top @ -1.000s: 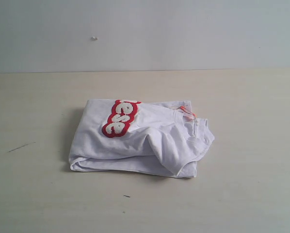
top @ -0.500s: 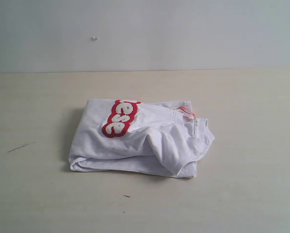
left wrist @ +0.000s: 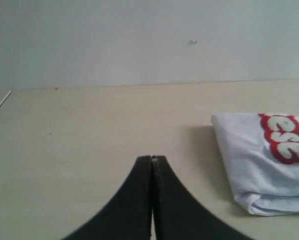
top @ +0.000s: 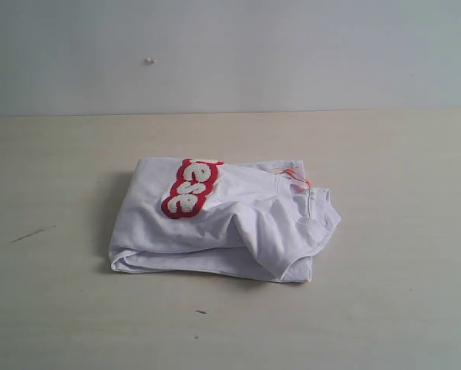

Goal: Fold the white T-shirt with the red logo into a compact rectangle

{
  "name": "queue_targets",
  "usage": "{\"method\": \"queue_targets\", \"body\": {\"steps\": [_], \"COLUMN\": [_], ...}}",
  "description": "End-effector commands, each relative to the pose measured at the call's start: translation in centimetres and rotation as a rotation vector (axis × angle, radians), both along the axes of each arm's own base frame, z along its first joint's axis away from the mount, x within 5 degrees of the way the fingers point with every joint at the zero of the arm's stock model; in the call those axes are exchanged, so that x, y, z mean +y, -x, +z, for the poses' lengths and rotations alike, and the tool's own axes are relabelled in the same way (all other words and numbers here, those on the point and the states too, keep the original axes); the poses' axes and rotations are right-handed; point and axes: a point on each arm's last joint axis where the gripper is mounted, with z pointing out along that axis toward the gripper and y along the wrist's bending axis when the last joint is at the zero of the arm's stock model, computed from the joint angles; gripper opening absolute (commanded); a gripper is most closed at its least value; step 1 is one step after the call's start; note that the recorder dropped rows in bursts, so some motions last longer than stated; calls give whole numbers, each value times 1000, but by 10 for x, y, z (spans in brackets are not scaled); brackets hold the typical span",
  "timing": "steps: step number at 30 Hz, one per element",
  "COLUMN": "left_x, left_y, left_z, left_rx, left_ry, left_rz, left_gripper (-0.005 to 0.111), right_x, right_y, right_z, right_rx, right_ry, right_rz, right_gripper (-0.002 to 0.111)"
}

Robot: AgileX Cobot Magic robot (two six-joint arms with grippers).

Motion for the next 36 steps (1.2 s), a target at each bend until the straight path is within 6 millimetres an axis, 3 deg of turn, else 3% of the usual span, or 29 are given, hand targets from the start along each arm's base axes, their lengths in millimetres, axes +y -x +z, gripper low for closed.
{"method": "queue_targets", "body": {"steps": [1,9,16,23,36], "left_x": [10,8,6,0,-1], "left_y": [12,9,8,11,11], "left_z": [-27,-68,-65,-74,-75], "left_rx": [-82,-63,-105,2,14], "left_ry": [55,97,29,-30,4], "left_rz": [116,106,65,-19,-15], "left_gripper": [0,0,0,0,0], "right_x": [0,0,0,0,0], "right_y": [1,1,1,1,1], "right_z": [-1,-2,-2,-2,-2], "right_rx": [-3,0,0,0,0], "right_ry": [-3,-2,-2,-2,-2], "right_rz": [-1,0,0,0,0], "right_gripper": [0,0,0,0,0]}}
